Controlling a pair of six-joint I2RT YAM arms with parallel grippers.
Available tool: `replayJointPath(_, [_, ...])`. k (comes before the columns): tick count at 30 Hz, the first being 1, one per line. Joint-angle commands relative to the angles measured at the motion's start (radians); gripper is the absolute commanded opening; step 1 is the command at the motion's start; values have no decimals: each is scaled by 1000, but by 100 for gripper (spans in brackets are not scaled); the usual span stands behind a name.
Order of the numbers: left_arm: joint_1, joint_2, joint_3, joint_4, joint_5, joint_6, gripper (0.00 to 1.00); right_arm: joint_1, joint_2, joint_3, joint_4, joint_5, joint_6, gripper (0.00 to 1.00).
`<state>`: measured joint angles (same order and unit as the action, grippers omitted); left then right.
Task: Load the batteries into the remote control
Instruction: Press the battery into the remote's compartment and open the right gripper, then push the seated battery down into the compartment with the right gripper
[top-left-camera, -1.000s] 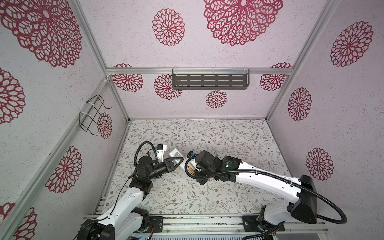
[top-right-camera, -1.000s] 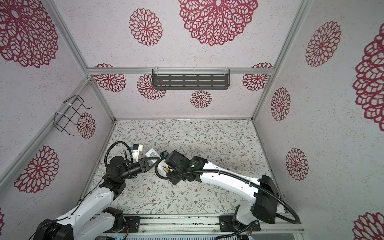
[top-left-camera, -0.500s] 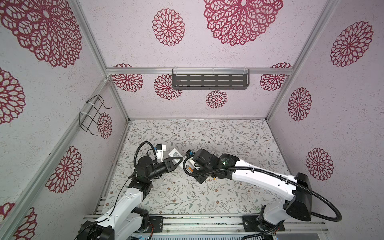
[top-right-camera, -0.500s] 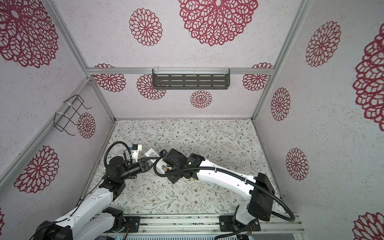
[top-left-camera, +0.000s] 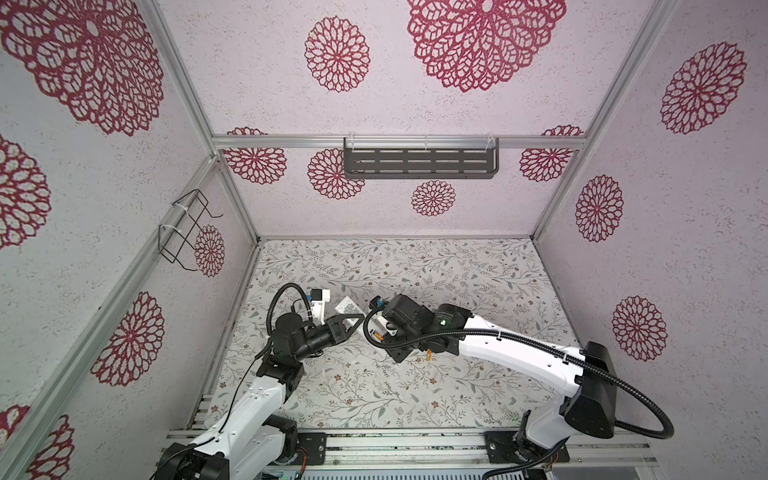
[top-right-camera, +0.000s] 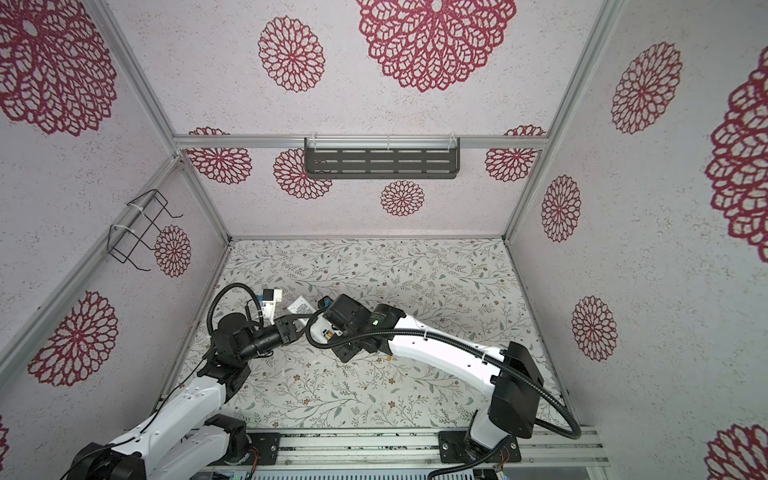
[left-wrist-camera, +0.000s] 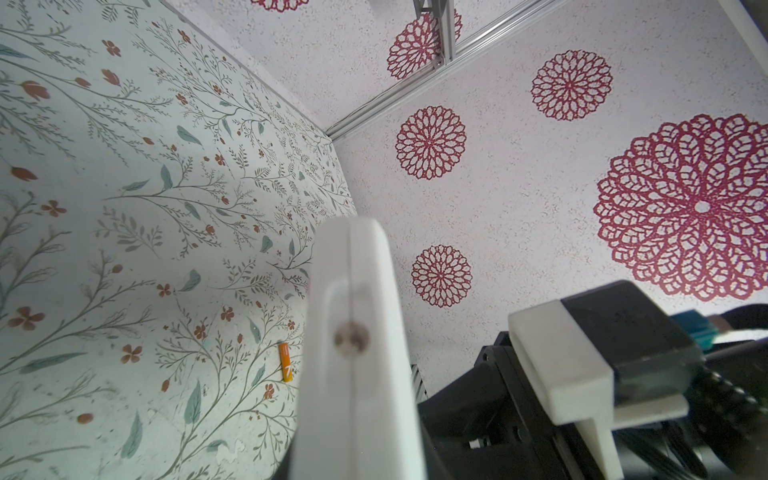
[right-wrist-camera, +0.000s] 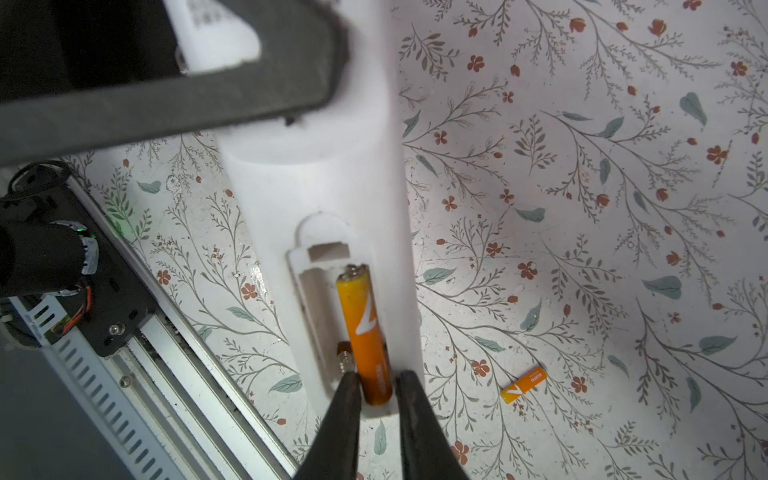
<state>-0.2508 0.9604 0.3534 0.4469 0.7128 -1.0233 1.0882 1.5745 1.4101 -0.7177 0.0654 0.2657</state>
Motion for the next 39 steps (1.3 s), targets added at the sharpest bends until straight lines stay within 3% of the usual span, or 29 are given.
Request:
replayJointPath(1, [18,-19,-4,23,19,-9,0,-9,-11,22,19,7,6,23])
replayJointPath(17, [73,12,-16,64,37,-47,0,-12,-77,19,61,-62,-25,29])
replayJointPath(39, [102,37,-21,119,65,-87,0,-24,-16,55,49,-62,-70,24])
